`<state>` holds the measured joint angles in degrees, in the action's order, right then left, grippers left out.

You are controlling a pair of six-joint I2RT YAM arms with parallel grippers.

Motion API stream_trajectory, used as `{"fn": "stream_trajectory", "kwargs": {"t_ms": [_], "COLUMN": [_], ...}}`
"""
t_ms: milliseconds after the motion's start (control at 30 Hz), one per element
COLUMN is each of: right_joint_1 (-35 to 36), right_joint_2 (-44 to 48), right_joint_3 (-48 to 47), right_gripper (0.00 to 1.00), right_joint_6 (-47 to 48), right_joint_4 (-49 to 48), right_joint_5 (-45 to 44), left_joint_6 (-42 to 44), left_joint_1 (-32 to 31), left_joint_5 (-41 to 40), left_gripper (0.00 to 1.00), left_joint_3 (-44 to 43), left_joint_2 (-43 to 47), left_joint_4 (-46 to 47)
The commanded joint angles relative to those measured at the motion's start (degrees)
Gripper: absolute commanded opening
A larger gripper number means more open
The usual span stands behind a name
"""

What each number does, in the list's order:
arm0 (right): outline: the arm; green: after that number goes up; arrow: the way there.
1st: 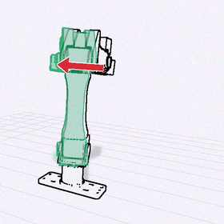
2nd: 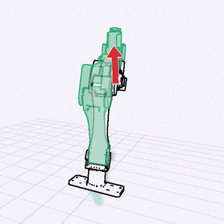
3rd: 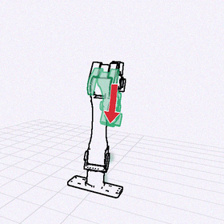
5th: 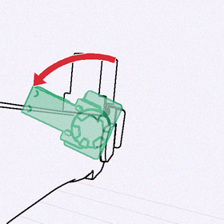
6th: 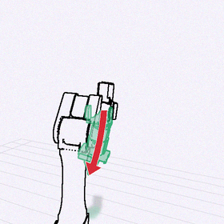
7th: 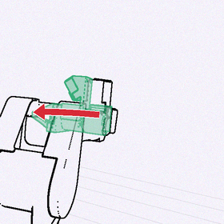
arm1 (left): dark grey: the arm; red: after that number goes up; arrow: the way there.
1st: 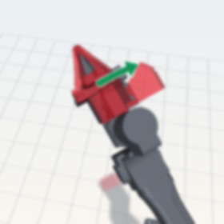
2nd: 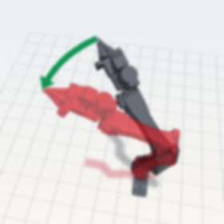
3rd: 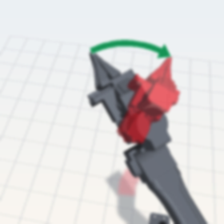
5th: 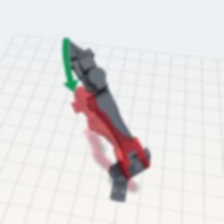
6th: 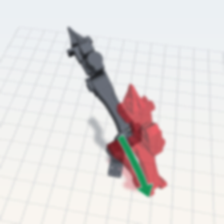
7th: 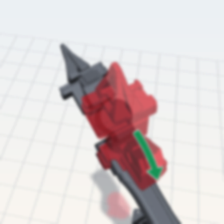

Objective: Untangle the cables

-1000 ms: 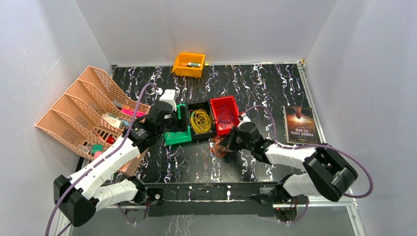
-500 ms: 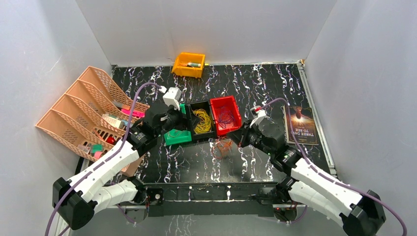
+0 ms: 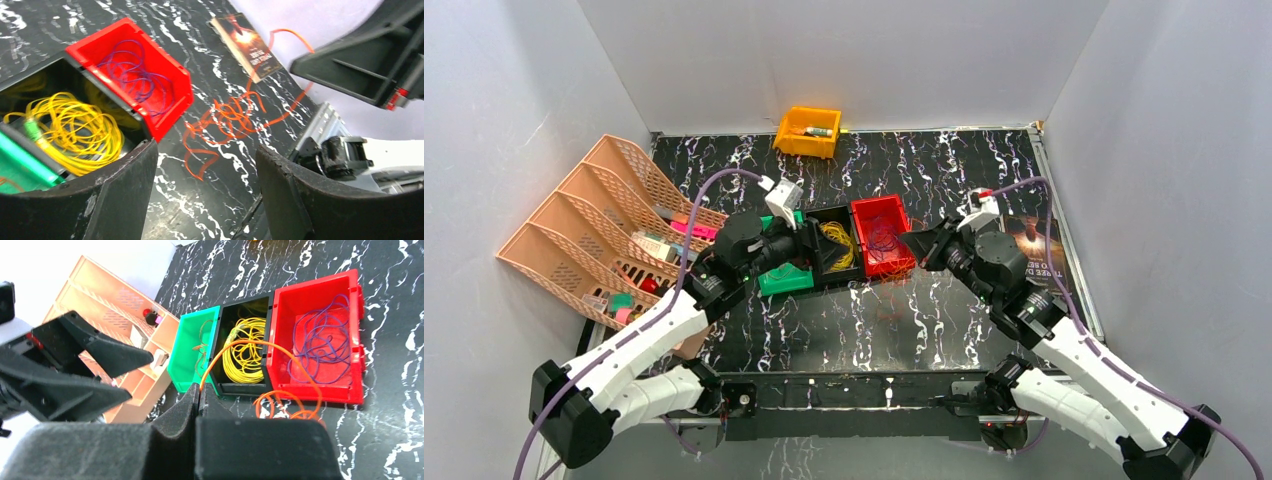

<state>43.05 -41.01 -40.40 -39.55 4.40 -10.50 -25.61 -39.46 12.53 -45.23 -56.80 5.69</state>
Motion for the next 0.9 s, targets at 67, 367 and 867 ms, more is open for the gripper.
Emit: {"fn": "stream_trajectory", "kwargs": {"t_ms": [67, 367, 867], "right_joint_1": [0.1, 0.2, 0.1], "right_joint_2": [-4.3, -7.6, -8.4], "right_joint_3": [-5.6, -7.5, -8.3], "right_gripper": [0.0, 0.0, 0.0], "right_joint_6": [-8.6, -13.6, -14.7], "right_joint_4": [1.8, 0.4, -0.7], "right_joint_5": [0.9, 6.7, 11.9], "left_joint_6": [3.1, 4.5, 5.2], "left_joint_1": [-7.3, -12.9, -15.6], "left_joint_5": [2.5, 2.1, -0.9], "left_gripper": [0.69, 0.67, 0.5], "left_joint_3": [-2.8, -2.9, -6.9], "left_joint_2": [-2.9, -7.7, -17.3], "left_joint_4": [5.8, 12.5, 15.7]}}
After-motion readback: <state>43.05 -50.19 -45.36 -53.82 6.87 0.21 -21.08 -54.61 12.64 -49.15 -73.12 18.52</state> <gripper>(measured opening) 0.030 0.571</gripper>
